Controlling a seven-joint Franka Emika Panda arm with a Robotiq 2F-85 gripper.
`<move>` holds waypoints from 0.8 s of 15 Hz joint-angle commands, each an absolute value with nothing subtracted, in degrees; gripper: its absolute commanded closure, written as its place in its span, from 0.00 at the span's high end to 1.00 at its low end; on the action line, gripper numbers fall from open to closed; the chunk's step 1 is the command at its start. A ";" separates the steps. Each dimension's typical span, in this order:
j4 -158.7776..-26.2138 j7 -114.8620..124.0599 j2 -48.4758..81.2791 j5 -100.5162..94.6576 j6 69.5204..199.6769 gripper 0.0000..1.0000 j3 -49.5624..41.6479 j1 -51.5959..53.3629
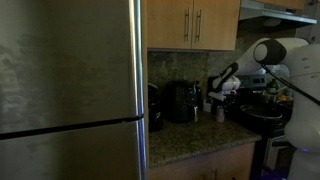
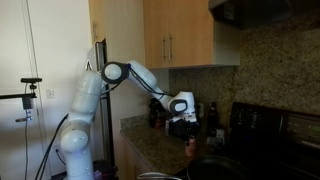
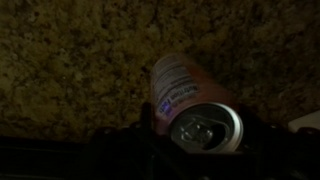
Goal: Move the can to the left.
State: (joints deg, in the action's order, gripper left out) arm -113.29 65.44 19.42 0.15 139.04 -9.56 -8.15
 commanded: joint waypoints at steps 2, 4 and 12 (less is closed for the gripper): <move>-111.51 65.08 21.51 1.77 139.62 0.46 -10.74 -7.25; -112.11 64.22 20.51 2.45 139.28 0.46 -10.49 -7.52; -122.30 51.00 3.08 -5.94 129.94 0.46 -12.40 -8.17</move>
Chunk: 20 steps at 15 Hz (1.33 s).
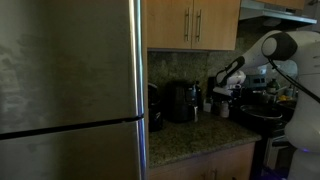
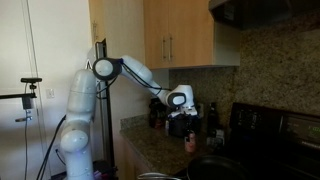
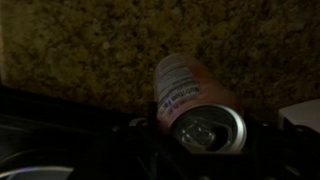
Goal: Move the can to the left.
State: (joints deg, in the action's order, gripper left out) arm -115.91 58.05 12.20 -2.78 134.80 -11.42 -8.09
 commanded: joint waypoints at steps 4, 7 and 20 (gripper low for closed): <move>-130.61 41.55 -8.78 -10.52 125.13 0.46 -11.18 -8.47; -128.28 41.21 -7.50 -9.61 124.31 0.71 -10.13 -9.59; -140.97 28.35 -27.08 -2.75 121.35 0.71 1.54 -3.59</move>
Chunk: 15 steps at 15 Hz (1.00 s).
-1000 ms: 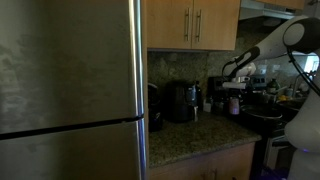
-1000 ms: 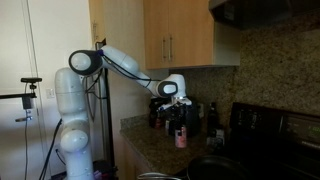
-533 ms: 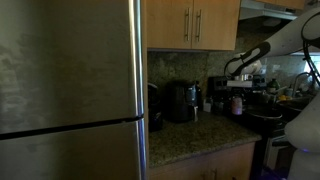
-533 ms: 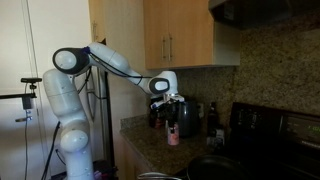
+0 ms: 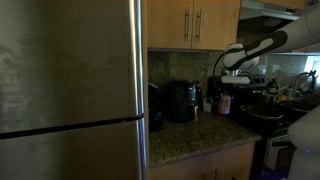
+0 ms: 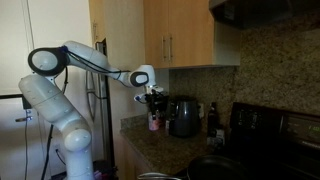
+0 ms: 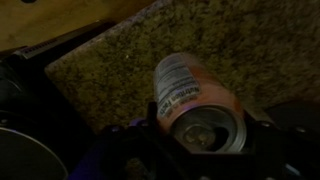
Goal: Move the can to the left.
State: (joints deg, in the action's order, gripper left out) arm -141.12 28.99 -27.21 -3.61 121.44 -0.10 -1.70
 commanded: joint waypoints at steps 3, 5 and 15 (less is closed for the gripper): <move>-142.55 24.54 -30.95 -1.05 120.96 0.71 1.36 -2.93; -143.48 19.34 -30.29 4.23 120.37 0.46 1.28 1.87; -142.40 17.84 -31.31 16.59 120.80 0.71 13.09 14.70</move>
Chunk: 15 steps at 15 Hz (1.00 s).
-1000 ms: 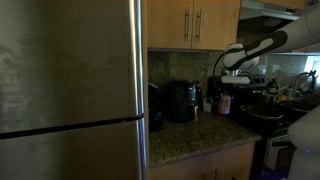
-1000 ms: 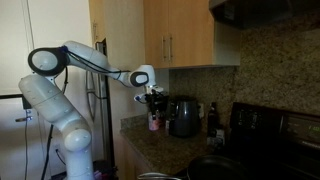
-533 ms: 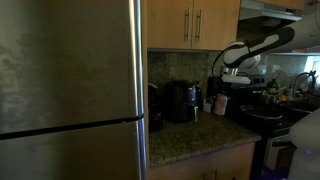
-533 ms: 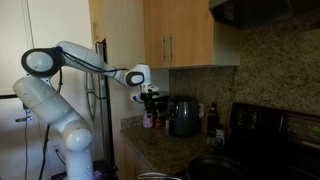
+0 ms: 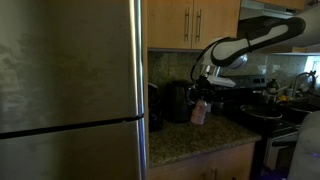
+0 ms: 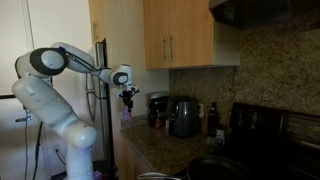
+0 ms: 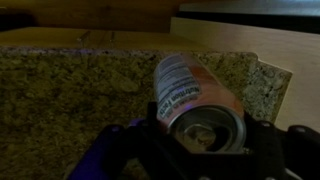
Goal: Move the can to the left.
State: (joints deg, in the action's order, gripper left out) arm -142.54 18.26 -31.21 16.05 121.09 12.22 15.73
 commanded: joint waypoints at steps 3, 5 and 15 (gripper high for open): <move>-140.85 14.79 -27.48 16.26 121.15 0.46 14.08 16.10; -138.35 13.27 -24.09 16.71 121.91 0.46 16.09 17.81; -131.66 16.06 -13.26 11.84 126.22 0.46 18.40 16.34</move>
